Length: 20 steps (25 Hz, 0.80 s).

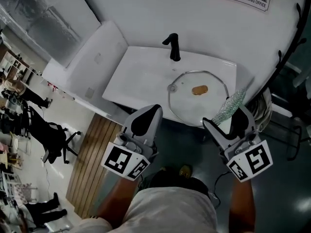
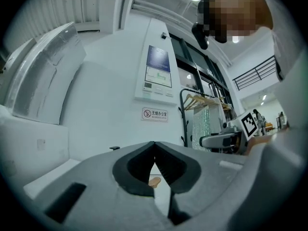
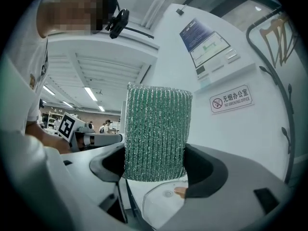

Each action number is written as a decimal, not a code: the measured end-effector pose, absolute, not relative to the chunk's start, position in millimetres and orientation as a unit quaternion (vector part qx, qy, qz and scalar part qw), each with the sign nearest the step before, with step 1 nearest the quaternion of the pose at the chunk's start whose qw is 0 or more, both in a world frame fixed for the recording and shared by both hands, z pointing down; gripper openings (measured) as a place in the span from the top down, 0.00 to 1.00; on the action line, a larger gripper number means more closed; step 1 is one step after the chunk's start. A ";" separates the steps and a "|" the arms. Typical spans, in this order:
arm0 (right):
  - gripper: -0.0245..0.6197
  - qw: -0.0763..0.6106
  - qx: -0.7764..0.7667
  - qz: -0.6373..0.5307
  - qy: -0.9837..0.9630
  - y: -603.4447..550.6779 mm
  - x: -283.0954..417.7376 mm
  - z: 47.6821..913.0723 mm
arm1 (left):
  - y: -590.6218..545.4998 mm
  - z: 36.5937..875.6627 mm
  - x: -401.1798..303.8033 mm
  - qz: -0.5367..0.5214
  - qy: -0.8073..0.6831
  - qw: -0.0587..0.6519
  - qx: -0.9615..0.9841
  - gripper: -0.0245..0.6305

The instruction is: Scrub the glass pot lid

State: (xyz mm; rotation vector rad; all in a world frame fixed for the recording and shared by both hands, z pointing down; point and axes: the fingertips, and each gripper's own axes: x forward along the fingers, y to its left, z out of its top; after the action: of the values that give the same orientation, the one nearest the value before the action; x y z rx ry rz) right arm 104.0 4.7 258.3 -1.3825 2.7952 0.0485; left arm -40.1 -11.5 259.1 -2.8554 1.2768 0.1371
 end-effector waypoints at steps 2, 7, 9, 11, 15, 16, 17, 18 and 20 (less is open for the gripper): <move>0.42 0.009 -0.441 0.015 0.897 -1.4 104.0 258.1 | -17.3 262.0 -39.0 0.041 0.411 0.004 -0.911 0.94; 0.42 0.005 -0.442 0.017 0.897 -16.7 101.7 256.5 | -34.1 266.8 -38.5 0.039 0.411 0.000 -0.911 0.94; 0.42 0.000 -0.444 0.019 0.896 -22.4 100.2 256.6 | -39.9 269.0 -38.4 0.039 0.407 -0.002 -0.913 0.94; 0.42 -0.005 -0.447 0.020 0.894 -29.3 99.3 257.6 | -46.6 271.5 -38.3 0.040 0.403 -0.004 -0.914 0.94; 0.42 -0.018 -0.453 0.022 0.891 -48.0 94.4 260.1 | -64.7 276.1 -42.3 0.036 0.399 -0.006 -0.916 0.94; 0.42 -0.022 -0.454 0.022 0.890 -53.6 93.1 260.6 | -69.6 277.2 -43.4 0.035 0.397 -0.006 -0.917 0.94; 0.42 -0.025 -0.456 0.022 0.889 -59.3 91.8 261.3 | -74.5 278.7 -44.4 0.033 0.395 -0.006 -0.918 0.94; 0.42 -0.028 -0.457 0.022 0.889 -65.1 90.6 262.1 | -79.7 280.4 -45.3 0.031 0.394 -0.006 -0.919 0.94; 0.42 -0.034 -0.460 0.023 0.887 -77.0 87.9 263.7 | -91.4 284.3 -47.2 0.028 0.391 -0.010 -0.920 0.94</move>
State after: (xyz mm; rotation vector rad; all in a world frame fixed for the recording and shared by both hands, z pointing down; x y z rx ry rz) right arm 87.9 -77.0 263.7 -1.4762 2.8500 0.0736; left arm -47.2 -91.4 284.3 -2.9075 1.2370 0.0892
